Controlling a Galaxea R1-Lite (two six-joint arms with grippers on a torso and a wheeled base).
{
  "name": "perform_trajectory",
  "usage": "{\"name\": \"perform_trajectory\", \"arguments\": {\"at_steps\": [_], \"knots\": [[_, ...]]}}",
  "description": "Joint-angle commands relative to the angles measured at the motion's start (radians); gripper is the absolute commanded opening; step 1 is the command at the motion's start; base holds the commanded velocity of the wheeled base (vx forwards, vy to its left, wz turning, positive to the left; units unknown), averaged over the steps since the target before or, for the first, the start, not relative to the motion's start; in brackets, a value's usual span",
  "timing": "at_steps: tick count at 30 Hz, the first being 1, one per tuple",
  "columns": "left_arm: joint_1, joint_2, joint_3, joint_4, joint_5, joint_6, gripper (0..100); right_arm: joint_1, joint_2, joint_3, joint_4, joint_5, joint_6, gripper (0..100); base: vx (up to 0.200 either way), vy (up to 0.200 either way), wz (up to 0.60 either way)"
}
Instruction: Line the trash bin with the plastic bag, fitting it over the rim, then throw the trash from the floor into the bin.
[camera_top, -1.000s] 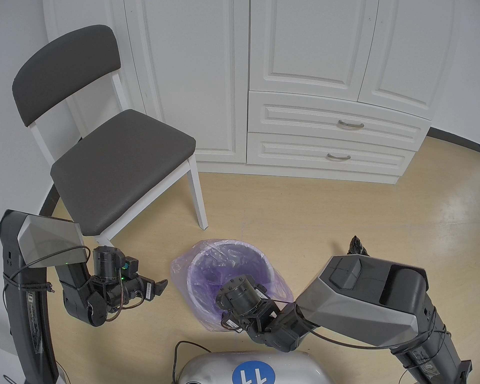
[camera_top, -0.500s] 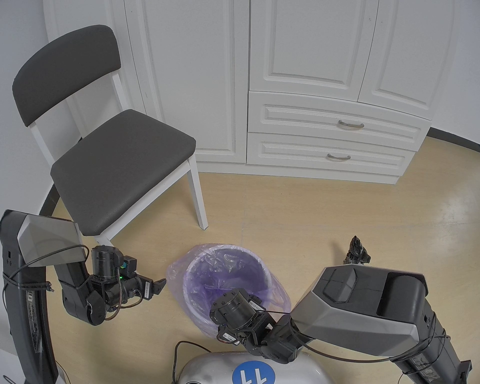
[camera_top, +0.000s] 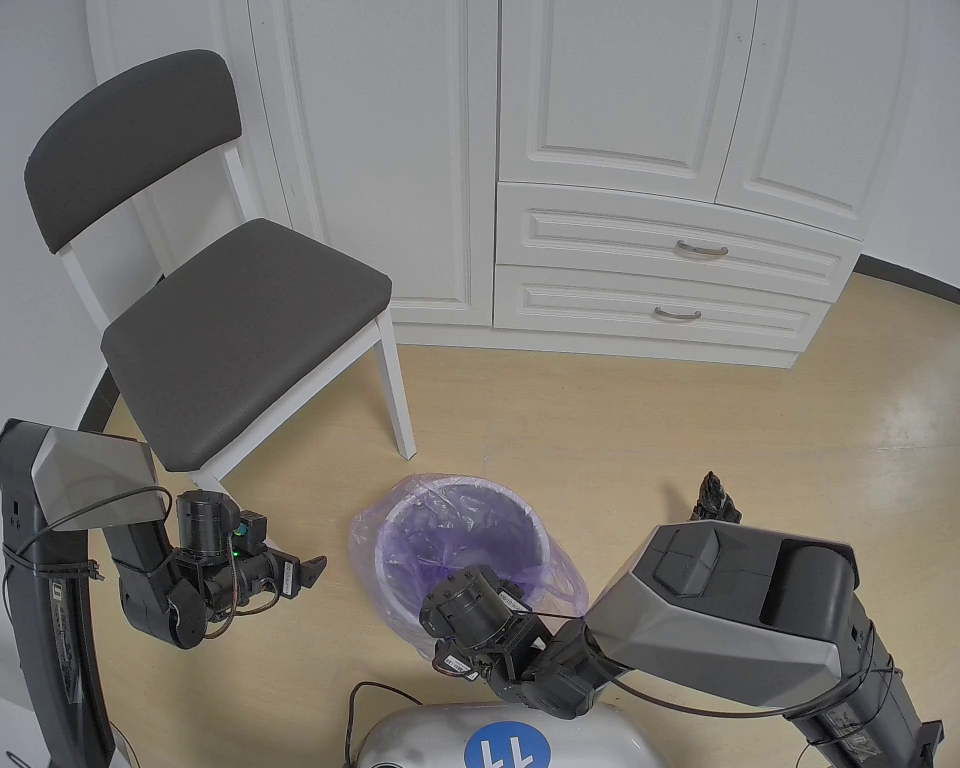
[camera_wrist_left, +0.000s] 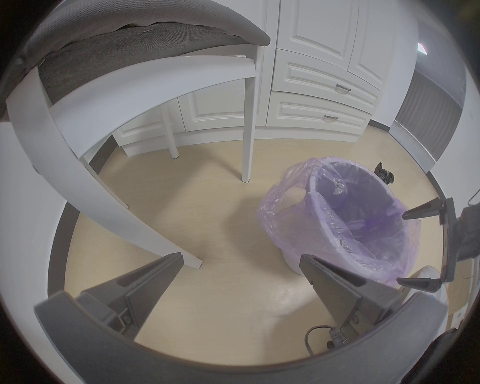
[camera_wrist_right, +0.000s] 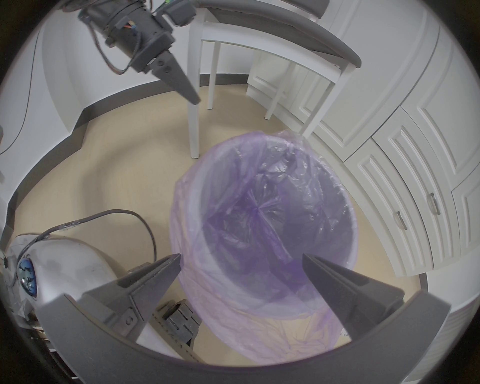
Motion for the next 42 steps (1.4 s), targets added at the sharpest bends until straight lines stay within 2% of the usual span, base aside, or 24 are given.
{"name": "perform_trajectory", "arguments": {"at_steps": [1,17,25,26,33,39,42], "knots": [[0.003,-0.001,-0.002,0.000,-0.001,0.001,100,-0.016,-0.006,-0.037,0.002,0.000,0.000,100,0.000,0.000,0.00],[0.011,0.013,-0.012,0.001,-0.016,0.001,100,-0.011,0.005,0.000,0.050,0.022,-0.023,100,0.000,0.000,0.00],[0.020,0.029,-0.022,0.001,-0.016,0.001,100,-0.059,0.034,-0.087,0.162,0.026,-0.022,100,0.000,0.000,0.00],[0.023,0.039,-0.030,0.004,-0.016,0.001,100,-0.094,0.040,-0.124,0.208,0.025,-0.022,100,0.000,0.000,0.00],[0.022,0.082,-0.053,0.012,-0.034,0.001,100,-0.148,0.042,-0.129,0.226,0.014,-0.028,100,0.000,0.000,0.00],[0.014,0.148,-0.125,0.030,-0.061,0.001,100,-0.154,0.019,-0.073,0.214,0.014,-0.020,100,0.000,0.000,0.00],[0.013,0.164,-0.217,0.126,-0.062,0.002,100,-0.142,-0.035,-0.020,0.203,0.025,-0.015,100,0.000,0.000,0.00]]}}
